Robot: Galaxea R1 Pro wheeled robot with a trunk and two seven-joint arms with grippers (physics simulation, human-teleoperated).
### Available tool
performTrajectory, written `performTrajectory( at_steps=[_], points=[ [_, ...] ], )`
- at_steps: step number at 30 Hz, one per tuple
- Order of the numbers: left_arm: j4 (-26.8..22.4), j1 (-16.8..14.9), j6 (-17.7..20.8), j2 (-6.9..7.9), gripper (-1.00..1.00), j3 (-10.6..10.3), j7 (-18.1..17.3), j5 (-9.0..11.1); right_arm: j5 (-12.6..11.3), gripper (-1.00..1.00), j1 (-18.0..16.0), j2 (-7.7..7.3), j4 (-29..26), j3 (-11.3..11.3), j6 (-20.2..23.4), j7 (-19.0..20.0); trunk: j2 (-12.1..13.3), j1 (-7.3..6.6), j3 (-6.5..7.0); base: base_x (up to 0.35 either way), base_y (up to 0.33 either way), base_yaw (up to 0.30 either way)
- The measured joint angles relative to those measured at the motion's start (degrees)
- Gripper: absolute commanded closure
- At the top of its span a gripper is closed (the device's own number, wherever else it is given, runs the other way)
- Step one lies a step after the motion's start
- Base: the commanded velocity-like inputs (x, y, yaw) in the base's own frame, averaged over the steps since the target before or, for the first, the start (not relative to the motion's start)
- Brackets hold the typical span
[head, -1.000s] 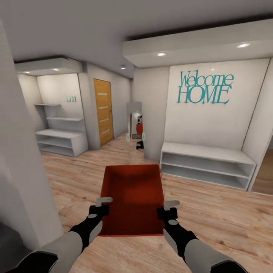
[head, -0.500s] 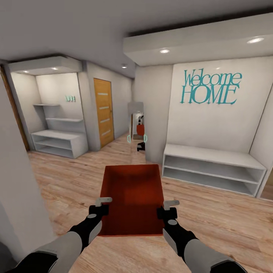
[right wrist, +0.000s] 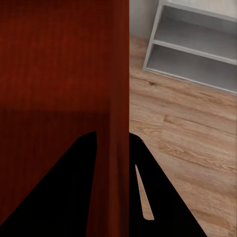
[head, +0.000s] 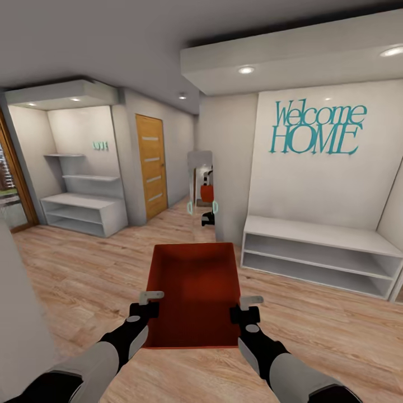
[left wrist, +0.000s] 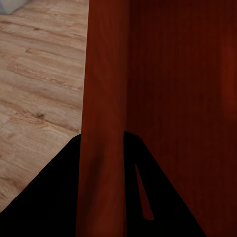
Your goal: Move the two storage containers from the living room to the garage. In the garage, place one container on the floor and stack the other container on top of it (either order is fine).
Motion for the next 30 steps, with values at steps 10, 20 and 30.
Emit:
performTrajectory(
  at_steps=[10, 20, 30],
  points=[
    [0.0, 0.0, 0.1, -0.22, 1.0, 0.0, 0.3, -0.1, 0.0, 1.0, 0.0, -0.21, 0.0, -0.1, 0.0, 0.3, 0.0, 0.0, 0.0, 0.324, 0.0, 0.0],
    [0.0, 0.0, 0.0, -0.09, 1.0, 0.0, 0.1, -0.1, 0.0, 1.0, 0.0, -0.08, 0.0, -0.1, 0.0, 0.1, 0.0, 0.0, 0.0, 0.324, 0.0, 0.0],
    [0.0, 0.0, 0.2, -0.83, 1.0, 0.1, 1.2, -0.4, 0.0, 1.0, 0.0, -0.82, 0.0, -0.4, 0.0, 1.3, 0.0, 0.0, 0.0, 0.324, 0.0, 0.06]
  ],
)
